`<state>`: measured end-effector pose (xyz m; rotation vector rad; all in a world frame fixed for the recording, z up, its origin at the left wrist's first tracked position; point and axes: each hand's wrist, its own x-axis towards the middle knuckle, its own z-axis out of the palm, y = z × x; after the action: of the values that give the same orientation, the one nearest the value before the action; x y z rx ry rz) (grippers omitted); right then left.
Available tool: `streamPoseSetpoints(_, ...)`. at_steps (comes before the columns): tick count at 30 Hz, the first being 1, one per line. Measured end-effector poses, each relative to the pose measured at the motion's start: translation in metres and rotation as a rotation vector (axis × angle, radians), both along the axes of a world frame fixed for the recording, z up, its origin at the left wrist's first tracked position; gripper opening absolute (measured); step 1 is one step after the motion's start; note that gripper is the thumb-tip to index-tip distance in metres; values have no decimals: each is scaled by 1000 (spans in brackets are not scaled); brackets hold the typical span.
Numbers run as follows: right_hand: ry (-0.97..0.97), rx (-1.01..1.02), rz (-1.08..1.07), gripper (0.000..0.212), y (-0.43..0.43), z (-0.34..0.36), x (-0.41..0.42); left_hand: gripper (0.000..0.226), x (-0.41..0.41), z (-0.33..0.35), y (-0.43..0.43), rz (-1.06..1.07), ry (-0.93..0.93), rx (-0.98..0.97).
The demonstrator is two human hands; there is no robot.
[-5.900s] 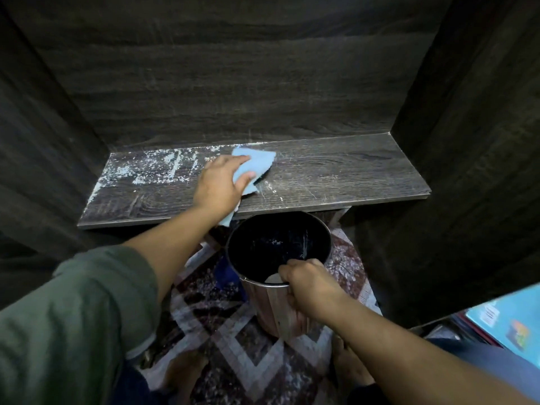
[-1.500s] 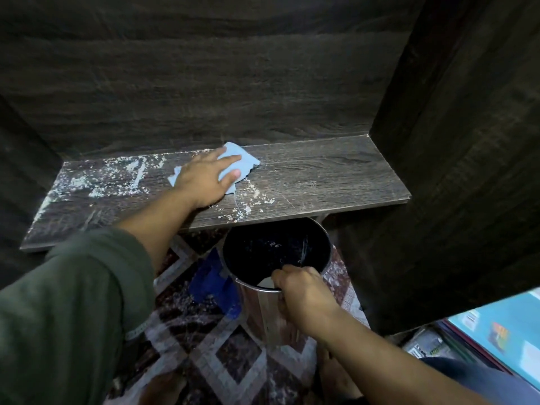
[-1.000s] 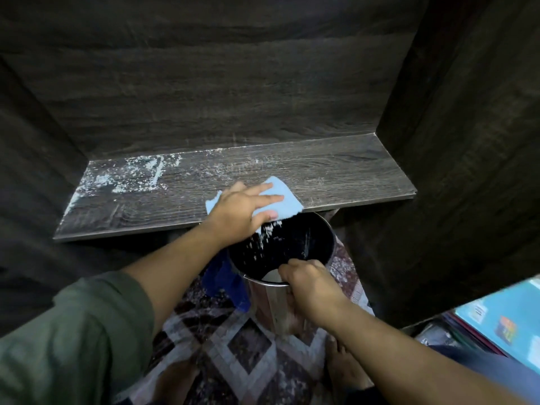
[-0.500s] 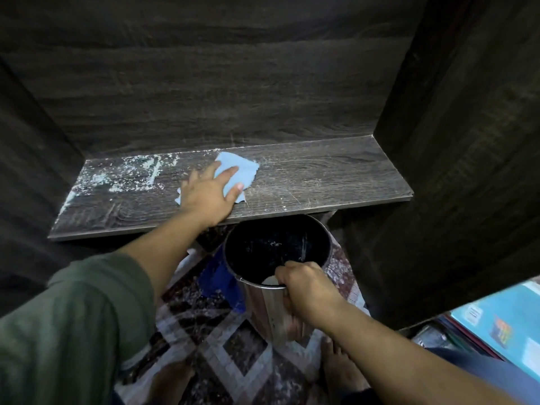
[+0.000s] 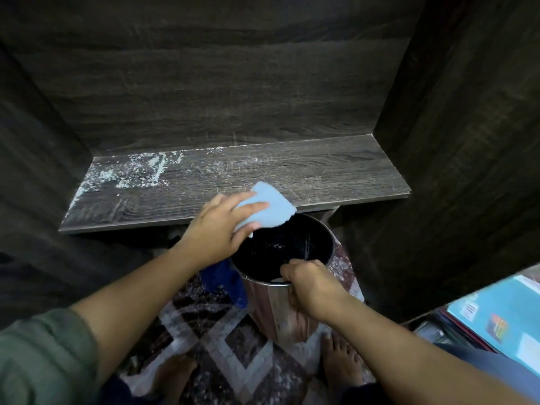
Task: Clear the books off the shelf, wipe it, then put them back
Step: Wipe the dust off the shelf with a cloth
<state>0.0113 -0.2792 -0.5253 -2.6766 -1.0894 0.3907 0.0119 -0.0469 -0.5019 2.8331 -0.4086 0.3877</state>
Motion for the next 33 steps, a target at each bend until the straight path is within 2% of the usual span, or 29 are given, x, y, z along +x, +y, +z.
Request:
streamPoseSetpoints(3, 9, -21, -2, 33, 1, 3, 1, 47, 3, 9, -3, 181, -61, -31)
streamPoseSetpoints(7, 1, -15, 2, 27, 7, 6, 1, 47, -1, 3, -10, 135, 92, 84)
streamPoseSetpoints(10, -21, -15, 17, 25, 12, 6, 1, 41, -6, -2, -5, 232, 52, 70)
streamPoseSetpoints(13, -29, 7, 5, 24, 19, 4, 2, 47, -6, -1, 3, 269, 158, 23)
streamPoseSetpoints(16, -53, 22, 5, 23, 29, 3, 2, 54, -10, 10, 19, 414, 57, -120)
streamPoseSetpoints(21, -101, 18, 18, 23, 44, -1, 1, 44, -27, 22, 83, 764, -121, -70)
streamPoseSetpoints(26, -96, 6, 27, 18, 44, -4, 1, 42, -44, 16, 133, 1050, -194, -178)
streamPoseSetpoints(30, -58, -28, 34, 19, 44, -5, 1, 39, -44, 16, 151, 1150, -199, 15)
streamPoseSetpoints(33, -49, -11, 46, 17, 45, -6, 0, 38, -41, 9, 163, 1169, -79, 181)
